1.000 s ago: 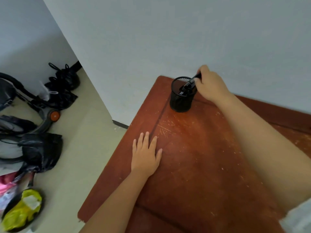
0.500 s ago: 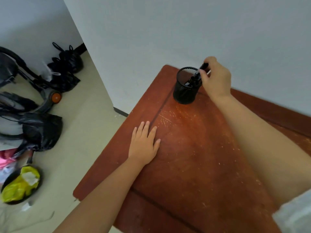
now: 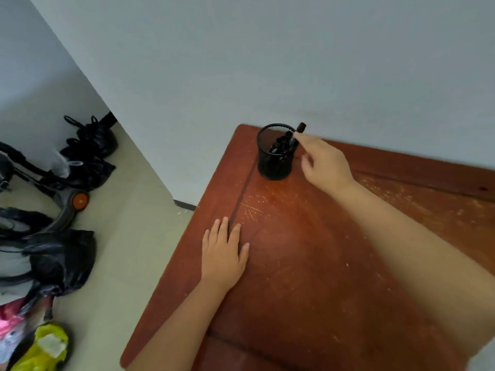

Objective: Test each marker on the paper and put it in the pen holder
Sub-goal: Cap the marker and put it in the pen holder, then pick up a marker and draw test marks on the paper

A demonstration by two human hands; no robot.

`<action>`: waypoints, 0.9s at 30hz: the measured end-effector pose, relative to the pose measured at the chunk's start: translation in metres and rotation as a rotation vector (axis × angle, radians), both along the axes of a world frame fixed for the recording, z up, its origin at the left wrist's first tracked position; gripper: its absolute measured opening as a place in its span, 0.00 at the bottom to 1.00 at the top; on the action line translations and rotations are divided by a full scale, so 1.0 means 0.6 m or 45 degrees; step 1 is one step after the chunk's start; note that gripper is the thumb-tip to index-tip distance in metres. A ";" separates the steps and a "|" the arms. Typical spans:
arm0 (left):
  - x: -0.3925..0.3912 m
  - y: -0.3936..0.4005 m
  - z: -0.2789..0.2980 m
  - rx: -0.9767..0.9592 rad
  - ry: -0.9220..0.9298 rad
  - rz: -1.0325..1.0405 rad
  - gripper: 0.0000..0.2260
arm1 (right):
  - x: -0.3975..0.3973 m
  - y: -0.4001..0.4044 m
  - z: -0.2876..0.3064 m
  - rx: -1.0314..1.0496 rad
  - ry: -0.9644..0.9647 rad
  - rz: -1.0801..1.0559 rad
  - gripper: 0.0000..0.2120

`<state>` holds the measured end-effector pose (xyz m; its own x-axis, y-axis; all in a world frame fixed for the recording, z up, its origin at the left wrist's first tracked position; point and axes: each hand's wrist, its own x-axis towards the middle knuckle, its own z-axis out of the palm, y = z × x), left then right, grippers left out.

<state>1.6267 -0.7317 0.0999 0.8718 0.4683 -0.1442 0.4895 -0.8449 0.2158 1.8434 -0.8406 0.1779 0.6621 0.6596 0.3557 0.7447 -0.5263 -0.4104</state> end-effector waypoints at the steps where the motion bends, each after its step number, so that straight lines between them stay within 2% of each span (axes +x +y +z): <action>1: 0.003 -0.003 0.005 -0.006 -0.016 0.009 0.25 | -0.005 -0.019 -0.003 0.037 -0.019 -0.023 0.22; 5: 0.042 -0.042 0.017 -0.025 -0.018 -0.095 0.22 | -0.015 -0.121 -0.011 0.174 -0.011 -0.182 0.17; 8: 0.095 -0.114 0.032 -0.073 -0.117 -0.261 0.18 | -0.025 -0.242 -0.023 0.210 0.053 -0.316 0.17; 11: 0.142 -0.212 0.044 -0.115 -0.154 -0.415 0.18 | -0.033 -0.383 -0.041 0.123 0.125 -0.541 0.20; 14: 0.176 -0.321 0.049 -0.164 -0.219 -0.566 0.18 | -0.026 -0.532 -0.050 -0.025 0.260 -0.846 0.17; 18: 0.218 -0.473 0.049 -0.153 -0.137 -0.685 0.21 | 0.016 -0.704 -0.062 -0.162 0.259 -1.056 0.19; 24: 0.241 -0.624 0.016 -0.042 0.036 -0.542 0.23 | 0.150 -0.816 -0.096 -0.450 0.318 -0.989 0.26; 27: 0.233 -0.649 -0.001 0.026 0.117 -0.480 0.25 | 0.194 -0.834 -0.108 -0.454 0.304 -0.938 0.24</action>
